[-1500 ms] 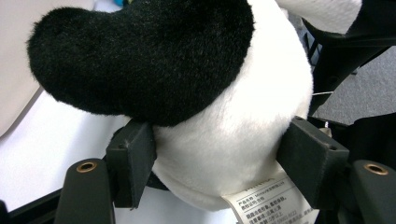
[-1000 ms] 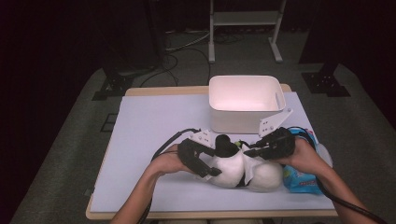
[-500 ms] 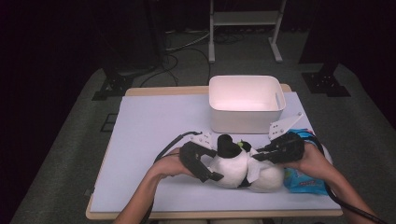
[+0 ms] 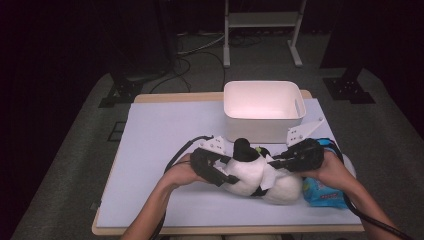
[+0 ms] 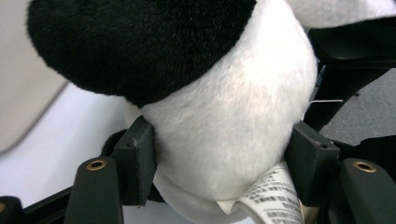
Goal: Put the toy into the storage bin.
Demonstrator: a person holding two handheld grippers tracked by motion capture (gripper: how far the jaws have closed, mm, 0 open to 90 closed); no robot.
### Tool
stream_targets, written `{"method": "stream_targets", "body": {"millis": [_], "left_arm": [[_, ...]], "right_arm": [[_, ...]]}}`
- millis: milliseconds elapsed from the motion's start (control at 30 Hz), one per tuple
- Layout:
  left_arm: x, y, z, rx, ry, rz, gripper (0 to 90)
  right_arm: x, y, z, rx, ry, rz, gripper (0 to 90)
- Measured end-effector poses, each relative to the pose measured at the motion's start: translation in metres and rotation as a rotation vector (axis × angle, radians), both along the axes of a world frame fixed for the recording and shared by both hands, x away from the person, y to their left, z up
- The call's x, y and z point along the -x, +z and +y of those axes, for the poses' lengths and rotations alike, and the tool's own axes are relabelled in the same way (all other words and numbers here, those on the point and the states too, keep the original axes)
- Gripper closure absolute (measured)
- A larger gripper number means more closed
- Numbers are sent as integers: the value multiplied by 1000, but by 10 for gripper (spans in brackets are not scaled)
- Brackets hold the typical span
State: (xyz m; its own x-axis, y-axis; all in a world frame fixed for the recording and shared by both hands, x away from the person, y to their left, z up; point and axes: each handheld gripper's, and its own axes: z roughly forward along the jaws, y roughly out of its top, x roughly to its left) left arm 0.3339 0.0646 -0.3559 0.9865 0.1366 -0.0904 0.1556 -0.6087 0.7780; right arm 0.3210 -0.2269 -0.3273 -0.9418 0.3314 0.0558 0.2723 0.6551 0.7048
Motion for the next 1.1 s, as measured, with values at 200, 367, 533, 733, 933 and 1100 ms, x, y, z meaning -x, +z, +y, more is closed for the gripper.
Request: {"method": "stream_targets", "body": {"millis": [200,367,533,733,933,1100], "left_arm": [[-1,23,5,-65,-12,-36,363],[0,40,7,-108,-24,-75,364],[3,49,6,-132,-32,-95,366],[5,55,2,-153,-47,-104,367],[7,60,-3,-163,-61,-117,367],[8,64,-8,-167,-75,-123,368]], "right_arm": [[-2,4,4,-23,5,-7,815],[-4,9,10,-33,17,-15,815],[-7,17,12,-63,21,-11,814],[-8,30,15,-83,28,-24,814],[-9,41,19,-81,36,-43,814],[-8,52,24,-93,46,-59,814]]}}
